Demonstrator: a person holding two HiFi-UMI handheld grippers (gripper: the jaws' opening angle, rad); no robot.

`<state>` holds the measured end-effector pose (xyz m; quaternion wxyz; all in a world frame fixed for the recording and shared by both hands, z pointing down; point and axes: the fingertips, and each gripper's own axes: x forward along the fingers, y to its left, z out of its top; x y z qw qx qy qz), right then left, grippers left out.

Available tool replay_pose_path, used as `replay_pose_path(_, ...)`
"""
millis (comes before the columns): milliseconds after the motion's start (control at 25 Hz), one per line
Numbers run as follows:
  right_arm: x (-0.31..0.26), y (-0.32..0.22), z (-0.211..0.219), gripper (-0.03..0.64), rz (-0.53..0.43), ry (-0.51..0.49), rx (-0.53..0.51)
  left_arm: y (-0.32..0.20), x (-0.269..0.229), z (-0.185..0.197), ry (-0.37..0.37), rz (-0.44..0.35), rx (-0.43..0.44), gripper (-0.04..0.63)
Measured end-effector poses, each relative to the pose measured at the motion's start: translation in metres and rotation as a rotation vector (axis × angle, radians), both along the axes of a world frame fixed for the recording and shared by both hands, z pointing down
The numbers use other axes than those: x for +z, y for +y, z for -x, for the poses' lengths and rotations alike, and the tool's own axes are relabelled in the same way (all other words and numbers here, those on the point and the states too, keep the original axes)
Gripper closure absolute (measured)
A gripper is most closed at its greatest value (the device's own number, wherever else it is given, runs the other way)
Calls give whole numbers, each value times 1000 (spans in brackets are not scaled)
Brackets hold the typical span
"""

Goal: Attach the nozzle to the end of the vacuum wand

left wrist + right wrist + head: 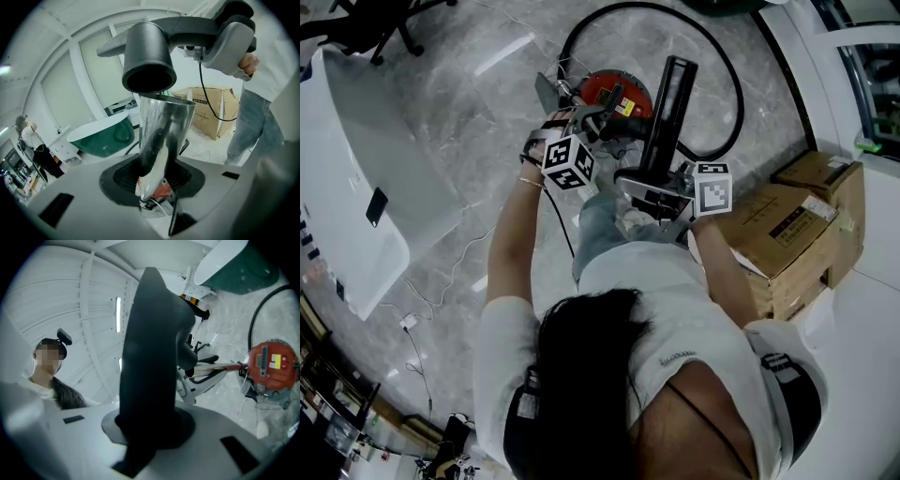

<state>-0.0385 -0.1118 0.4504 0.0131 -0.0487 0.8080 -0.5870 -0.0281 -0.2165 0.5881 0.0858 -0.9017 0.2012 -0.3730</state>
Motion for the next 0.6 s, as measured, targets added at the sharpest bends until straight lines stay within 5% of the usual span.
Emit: replay_pose_path(600,3,2,4,554,98,-30,-31,1,1,0,7,16,11,446)
